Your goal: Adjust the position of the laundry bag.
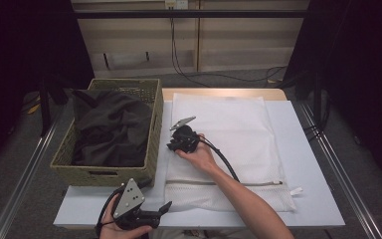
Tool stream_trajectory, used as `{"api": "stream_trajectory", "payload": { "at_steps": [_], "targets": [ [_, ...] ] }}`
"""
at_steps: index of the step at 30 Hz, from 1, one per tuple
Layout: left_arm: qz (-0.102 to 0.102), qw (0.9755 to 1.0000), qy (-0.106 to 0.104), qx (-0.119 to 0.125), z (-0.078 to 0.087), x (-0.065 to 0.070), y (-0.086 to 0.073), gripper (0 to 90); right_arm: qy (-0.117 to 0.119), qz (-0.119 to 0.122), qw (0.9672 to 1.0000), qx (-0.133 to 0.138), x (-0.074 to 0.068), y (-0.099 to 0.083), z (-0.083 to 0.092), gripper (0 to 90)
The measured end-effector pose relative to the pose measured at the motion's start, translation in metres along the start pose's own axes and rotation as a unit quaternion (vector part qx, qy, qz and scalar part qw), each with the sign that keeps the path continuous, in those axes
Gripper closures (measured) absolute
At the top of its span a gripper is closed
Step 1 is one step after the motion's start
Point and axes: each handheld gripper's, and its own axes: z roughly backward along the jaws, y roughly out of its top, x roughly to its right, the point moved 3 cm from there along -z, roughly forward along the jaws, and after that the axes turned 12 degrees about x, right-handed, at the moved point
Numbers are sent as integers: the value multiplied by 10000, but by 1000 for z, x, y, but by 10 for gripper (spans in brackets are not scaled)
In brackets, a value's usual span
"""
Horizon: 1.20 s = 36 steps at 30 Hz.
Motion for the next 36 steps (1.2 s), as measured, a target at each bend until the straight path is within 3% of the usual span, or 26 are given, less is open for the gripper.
{"api": "stream_trajectory", "payload": {
  "at_steps": [1, 3, 12, 16, 26, 30, 31, 36],
  "targets": [
    [-12, 10000, -2, -16, 0, 0, 0, 131, 5, 52, 10000, 25, 2, 0, 0, 871],
    [9, 10000, 4, 8, 1, -1, 0, 130, 70, -60, 10000, -17, 4, 1, 0, 891],
    [-9, 10000, 9, 1, 1, -1, 0, 130, 128, -45, 9999, 90, -2, 6, -2, 897],
    [-16, 10000, 15, 4, 1, -1, 0, 130, 95, -178, 9997, 133, -7, 7, -4, 897],
    [-47, 10000, 73, -23, 2, -2, 0, 135, 142, -107, 9996, 218, -21, 14, -14, 897],
    [-31, 10000, 46, 9, 1, -2, 0, 133, 63, -145, 9997, 165, -24, 14, -19, 897],
    [-42, 10000, 61, -20, 2, -2, 0, 133, 58, -290, 9994, 190, -24, 13, -19, 897],
    [-31, 9999, 35, 108, 2, -1, 1, 135, 69, -227, 9996, 175, -25, 12, -17, 896]
  ]
}}
